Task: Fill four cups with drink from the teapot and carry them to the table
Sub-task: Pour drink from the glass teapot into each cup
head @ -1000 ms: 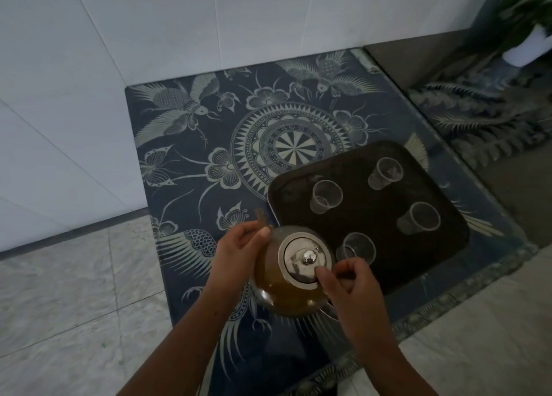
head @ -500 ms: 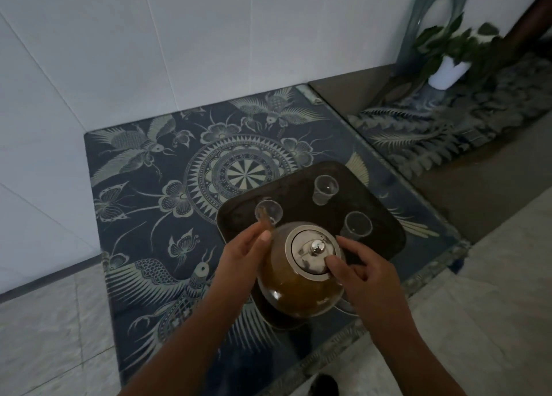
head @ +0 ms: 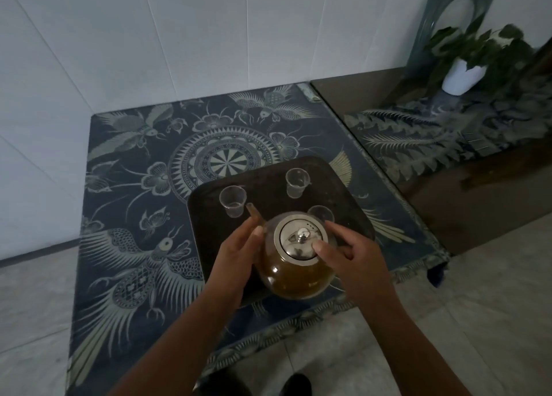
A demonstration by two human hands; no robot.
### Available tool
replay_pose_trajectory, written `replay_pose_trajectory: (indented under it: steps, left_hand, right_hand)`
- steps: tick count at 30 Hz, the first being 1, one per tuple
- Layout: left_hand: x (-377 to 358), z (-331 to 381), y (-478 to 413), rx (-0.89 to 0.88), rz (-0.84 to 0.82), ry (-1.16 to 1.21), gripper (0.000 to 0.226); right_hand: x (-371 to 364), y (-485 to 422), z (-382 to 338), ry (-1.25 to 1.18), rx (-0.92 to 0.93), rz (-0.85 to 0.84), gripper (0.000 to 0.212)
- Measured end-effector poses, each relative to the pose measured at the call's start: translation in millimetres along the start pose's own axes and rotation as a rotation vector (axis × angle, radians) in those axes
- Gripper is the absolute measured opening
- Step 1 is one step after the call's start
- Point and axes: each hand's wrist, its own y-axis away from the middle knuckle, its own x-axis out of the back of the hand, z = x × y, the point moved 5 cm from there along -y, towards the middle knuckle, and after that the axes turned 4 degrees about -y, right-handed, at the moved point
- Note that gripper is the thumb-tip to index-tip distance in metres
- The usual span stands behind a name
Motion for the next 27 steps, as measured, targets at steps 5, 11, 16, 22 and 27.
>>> replay_pose_trajectory:
  steps: [5,11,16,22,27]
  left_hand:
    - [-14.6,-17.7,4.1,0.061,0.074,0.064,0.028]
    - [-17.3,-46.3,-2.1,0.176,0.079,0.107,0.024]
    - [-18.5,-69.5,-2.2,0.232,0.034,0.108,0.023]
    - [-16.3,-81.4,-5.0,0.263,-0.001,0.115,0.025]
    - [-16.7,-89.4,-3.7,0.315,0.008,0.161,0.025]
  right_hand:
    - [12.2,-1.9,13.2,0.018,0.017,-0.051,0.047]
    - [11.4,-7.4,33.9,0.015,-0.074,-0.086,0.057]
    - [8.3,-5.7,45.0,0.043,-0.12,-0.089,0.067]
    - [3.0,-4.7,49.8,0.079,-0.153,-0.077,0.063]
    - [2.3,-3.7,52.9,0.149,-0.182,-0.066,0.07]
